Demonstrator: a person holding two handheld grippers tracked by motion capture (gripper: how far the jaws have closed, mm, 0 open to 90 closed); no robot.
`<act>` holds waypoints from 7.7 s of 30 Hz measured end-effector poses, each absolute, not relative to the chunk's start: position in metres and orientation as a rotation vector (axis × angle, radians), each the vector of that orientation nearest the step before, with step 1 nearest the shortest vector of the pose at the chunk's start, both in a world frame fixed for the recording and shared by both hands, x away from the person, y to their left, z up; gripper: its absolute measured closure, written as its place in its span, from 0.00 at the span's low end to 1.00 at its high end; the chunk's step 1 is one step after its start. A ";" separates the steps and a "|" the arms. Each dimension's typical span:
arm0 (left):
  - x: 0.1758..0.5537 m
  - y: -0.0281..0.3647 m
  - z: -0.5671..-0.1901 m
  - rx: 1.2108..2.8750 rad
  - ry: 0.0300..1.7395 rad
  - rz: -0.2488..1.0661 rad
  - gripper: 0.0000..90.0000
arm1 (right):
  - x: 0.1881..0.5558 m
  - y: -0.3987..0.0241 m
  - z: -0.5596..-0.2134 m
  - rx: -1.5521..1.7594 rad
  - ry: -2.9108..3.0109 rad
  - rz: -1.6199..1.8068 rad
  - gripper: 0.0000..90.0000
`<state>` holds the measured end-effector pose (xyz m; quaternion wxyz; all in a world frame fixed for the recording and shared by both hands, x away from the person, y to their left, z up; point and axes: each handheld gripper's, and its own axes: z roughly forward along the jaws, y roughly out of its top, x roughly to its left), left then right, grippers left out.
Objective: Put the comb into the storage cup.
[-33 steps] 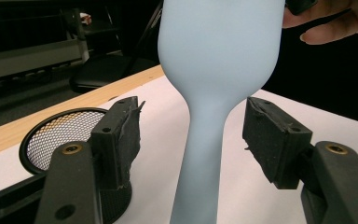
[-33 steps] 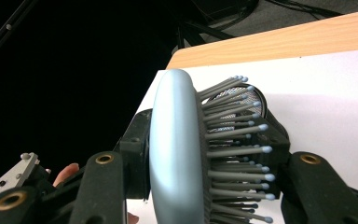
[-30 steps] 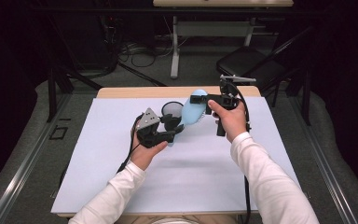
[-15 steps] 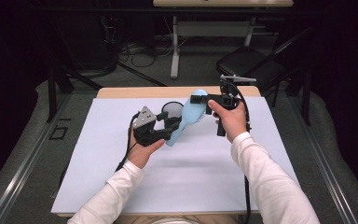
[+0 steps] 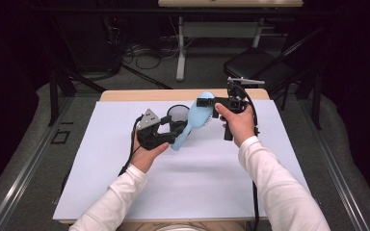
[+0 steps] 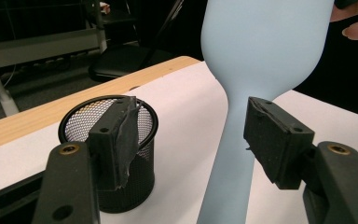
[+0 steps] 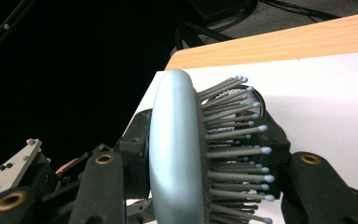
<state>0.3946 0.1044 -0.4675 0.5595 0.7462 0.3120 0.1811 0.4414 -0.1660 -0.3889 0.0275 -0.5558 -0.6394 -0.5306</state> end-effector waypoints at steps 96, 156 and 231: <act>0.411 0.167 -0.452 1.742 0.997 0.388 0.00 | 0.468 -0.137 -0.332 -1.828 -2.169 -1.676 0.55; 0.412 0.167 -0.454 1.739 0.999 0.375 0.01 | 0.488 -0.115 -0.336 -1.956 -2.328 -1.742 0.55; 0.414 0.172 -0.454 1.723 1.012 0.372 0.01 | 0.497 -0.061 -0.387 -1.842 -2.659 -1.606 0.55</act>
